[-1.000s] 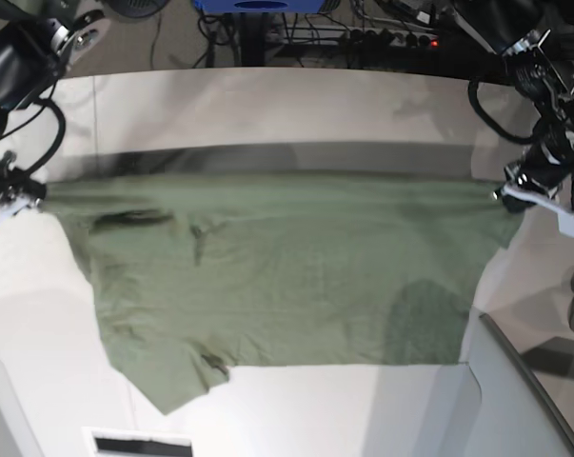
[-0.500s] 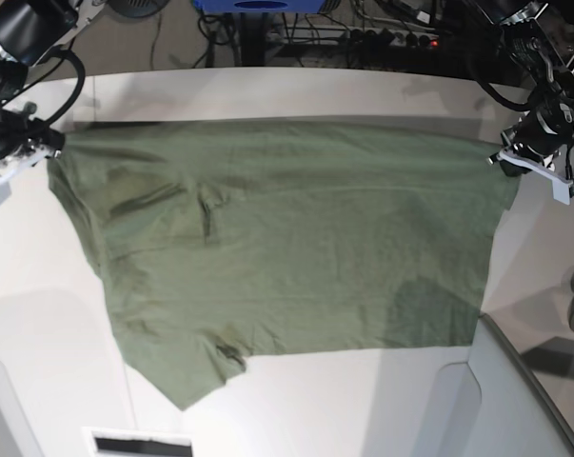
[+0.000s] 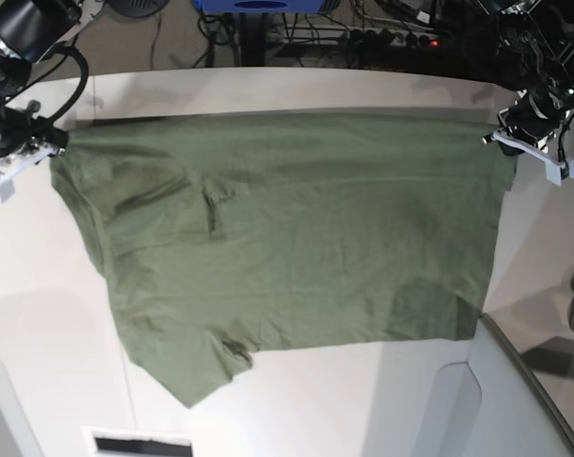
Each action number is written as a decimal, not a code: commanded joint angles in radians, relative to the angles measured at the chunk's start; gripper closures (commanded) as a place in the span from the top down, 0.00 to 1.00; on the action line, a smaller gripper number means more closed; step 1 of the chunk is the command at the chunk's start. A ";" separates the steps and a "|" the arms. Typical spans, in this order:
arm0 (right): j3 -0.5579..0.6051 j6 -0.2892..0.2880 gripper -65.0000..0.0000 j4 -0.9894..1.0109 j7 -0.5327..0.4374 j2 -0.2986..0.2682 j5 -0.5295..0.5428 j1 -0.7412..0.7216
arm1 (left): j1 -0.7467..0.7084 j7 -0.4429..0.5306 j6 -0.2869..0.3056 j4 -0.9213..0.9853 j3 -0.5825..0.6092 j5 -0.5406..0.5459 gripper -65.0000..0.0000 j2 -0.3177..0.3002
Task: Layout the t-shirt on the table in an organized manner, then fold the t-shirt properly
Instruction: 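Pull the held edge toward the robot with both grippers to flatten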
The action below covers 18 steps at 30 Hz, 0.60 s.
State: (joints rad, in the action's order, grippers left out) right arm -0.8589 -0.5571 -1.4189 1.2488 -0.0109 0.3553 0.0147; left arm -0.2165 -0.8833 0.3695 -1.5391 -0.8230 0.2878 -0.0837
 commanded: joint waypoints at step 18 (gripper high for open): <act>-0.006 -0.001 0.00 -0.023 -0.008 0.010 0.008 0.041 | -0.005 0.020 -0.005 0.036 0.090 -0.006 0.00 -0.017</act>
State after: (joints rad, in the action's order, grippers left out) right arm -0.8600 -0.5571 -1.4204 1.2434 0.0135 0.3557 0.0570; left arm -0.2245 -0.8787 0.3656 -1.4879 -0.7296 0.2760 -0.0887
